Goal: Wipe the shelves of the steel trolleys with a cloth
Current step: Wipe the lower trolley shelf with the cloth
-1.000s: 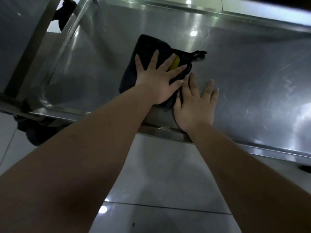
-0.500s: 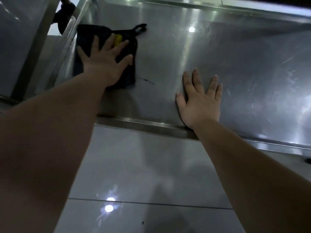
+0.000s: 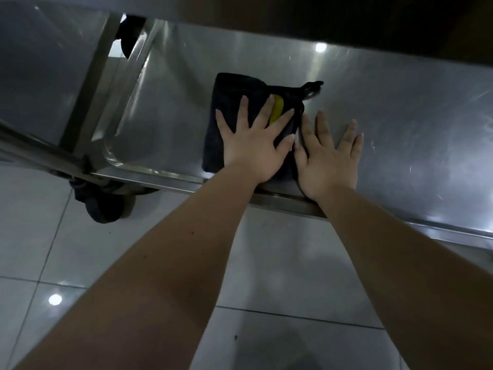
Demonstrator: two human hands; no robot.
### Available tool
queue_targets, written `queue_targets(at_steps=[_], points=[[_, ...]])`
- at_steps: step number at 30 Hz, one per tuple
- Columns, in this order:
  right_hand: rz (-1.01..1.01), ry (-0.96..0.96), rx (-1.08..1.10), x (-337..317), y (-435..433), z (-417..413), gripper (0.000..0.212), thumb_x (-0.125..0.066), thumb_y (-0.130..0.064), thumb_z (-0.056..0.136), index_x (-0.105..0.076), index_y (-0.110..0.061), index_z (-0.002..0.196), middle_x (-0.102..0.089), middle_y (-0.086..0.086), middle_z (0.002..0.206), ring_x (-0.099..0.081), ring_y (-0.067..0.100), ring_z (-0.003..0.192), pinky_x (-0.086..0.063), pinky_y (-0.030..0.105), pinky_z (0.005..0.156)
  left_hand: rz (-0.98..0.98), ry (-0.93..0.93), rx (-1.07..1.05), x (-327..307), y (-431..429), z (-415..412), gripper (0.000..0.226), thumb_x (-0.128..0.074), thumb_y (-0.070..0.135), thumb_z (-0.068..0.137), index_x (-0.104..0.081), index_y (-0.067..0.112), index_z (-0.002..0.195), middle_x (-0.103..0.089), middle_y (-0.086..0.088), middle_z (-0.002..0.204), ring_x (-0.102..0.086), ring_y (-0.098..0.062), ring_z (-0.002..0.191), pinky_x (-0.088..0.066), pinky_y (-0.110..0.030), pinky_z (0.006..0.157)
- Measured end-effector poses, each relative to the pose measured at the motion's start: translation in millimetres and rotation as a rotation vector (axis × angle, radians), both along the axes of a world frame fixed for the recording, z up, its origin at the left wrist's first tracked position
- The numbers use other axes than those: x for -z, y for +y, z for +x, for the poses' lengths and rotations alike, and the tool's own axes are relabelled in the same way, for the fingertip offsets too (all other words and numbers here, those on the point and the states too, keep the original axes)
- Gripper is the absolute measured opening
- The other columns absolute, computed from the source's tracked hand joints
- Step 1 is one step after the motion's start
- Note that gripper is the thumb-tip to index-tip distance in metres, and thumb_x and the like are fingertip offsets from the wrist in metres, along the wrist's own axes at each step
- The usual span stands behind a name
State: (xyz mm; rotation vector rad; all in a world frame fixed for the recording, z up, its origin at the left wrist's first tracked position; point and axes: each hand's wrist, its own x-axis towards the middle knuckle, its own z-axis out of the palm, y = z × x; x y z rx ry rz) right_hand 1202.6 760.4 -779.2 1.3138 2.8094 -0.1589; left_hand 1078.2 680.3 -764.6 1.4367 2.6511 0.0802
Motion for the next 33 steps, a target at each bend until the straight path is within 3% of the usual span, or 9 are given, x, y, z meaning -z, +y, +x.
queue_targets(at_steps=[4, 10, 14, 18, 22, 25, 33], points=[[-0.009, -0.014, -0.021, 1.1, 1.3, 0.8, 0.064, 0.001, -0.061, 0.092, 0.007, -0.041, 0.153, 0.004, -0.007, 0.164, 0.012, 0.048, 0.145, 0.011, 0.056, 0.116, -0.003, 0.016, 0.030, -5.0, -35.8, -30.2, 0.060, -0.012, 0.074, 0.088, -0.007, 0.058, 0.146, -0.001, 0.016, 0.162, 0.006, -0.029, 0.149, 0.006, -0.070, 0.110], [-0.006, -0.017, -0.016, -0.1, -0.2, -2.1, 0.064, -0.002, -0.059, 0.092, 0.004, -0.040, 0.153, 0.002, -0.006, 0.165, 0.010, 0.051, 0.144, 0.010, 0.058, 0.115, -0.140, -0.039, -0.336, -6.9, -123.0, -117.4, 0.061, -0.010, 0.079, 0.084, 0.004, 0.064, 0.141, 0.011, 0.018, 0.161, 0.013, -0.028, 0.148, 0.009, -0.070, 0.108], [-0.014, -0.052, -0.012, -3.9, -1.1, -3.2, 0.062, -0.007, -0.056, 0.095, 0.004, -0.037, 0.154, 0.003, -0.004, 0.165, 0.011, 0.053, 0.143, 0.009, 0.061, 0.116, -0.138, -0.056, -0.407, -5.7, -112.4, -94.2, 0.058, -0.011, 0.076, 0.087, 0.008, 0.064, 0.141, 0.015, 0.014, 0.161, 0.016, -0.036, 0.147, 0.009, -0.074, 0.104], [-0.081, -0.086, -0.040, -9.7, 2.5, -3.4, 0.059, -0.015, -0.050, 0.101, 0.001, -0.033, 0.155, 0.005, -0.001, 0.165, 0.012, 0.052, 0.143, 0.011, 0.060, 0.115, -0.081, -0.053, -0.224, -3.8, -69.7, -11.4, 0.060, -0.011, 0.074, 0.087, 0.005, 0.060, 0.143, 0.014, 0.012, 0.162, 0.016, -0.041, 0.145, 0.012, -0.076, 0.100], [-0.275, 0.005, -0.139, -24.9, 23.2, 14.3, 0.057, -0.028, -0.041, 0.104, -0.006, -0.034, 0.156, 0.001, -0.001, 0.165, 0.012, 0.045, 0.146, 0.008, 0.052, 0.117, -0.127, -0.070, -0.078, -4.6, -26.6, 60.3, 0.062, -0.005, 0.077, 0.085, 0.013, 0.059, 0.142, 0.023, 0.011, 0.160, 0.024, -0.042, 0.142, 0.019, -0.077, 0.096], [-0.191, -0.142, -0.238, -30.0, 49.7, 68.5, 0.058, -0.027, -0.047, 0.102, -0.003, -0.039, 0.154, 0.001, -0.005, 0.165, 0.013, 0.037, 0.148, 0.007, 0.053, 0.117, -0.141, -0.081, -0.085, -6.2, -20.2, 66.8, 0.067, -0.001, 0.083, 0.081, 0.017, 0.060, 0.141, 0.026, 0.011, 0.159, 0.026, -0.041, 0.142, 0.018, -0.077, 0.096], [-0.134, -0.198, 0.021, -27.0, 89.6, 234.2, 0.062, -0.012, -0.060, 0.094, 0.004, -0.046, 0.152, 0.003, -0.008, 0.164, 0.008, 0.037, 0.149, -0.001, 0.053, 0.119, -0.189, -0.101, 0.052, -8.5, 9.7, 120.4, 0.079, 0.000, 0.091, 0.070, 0.024, 0.058, 0.138, 0.034, 0.010, 0.155, 0.030, -0.041, 0.140, 0.019, -0.077, 0.095]])
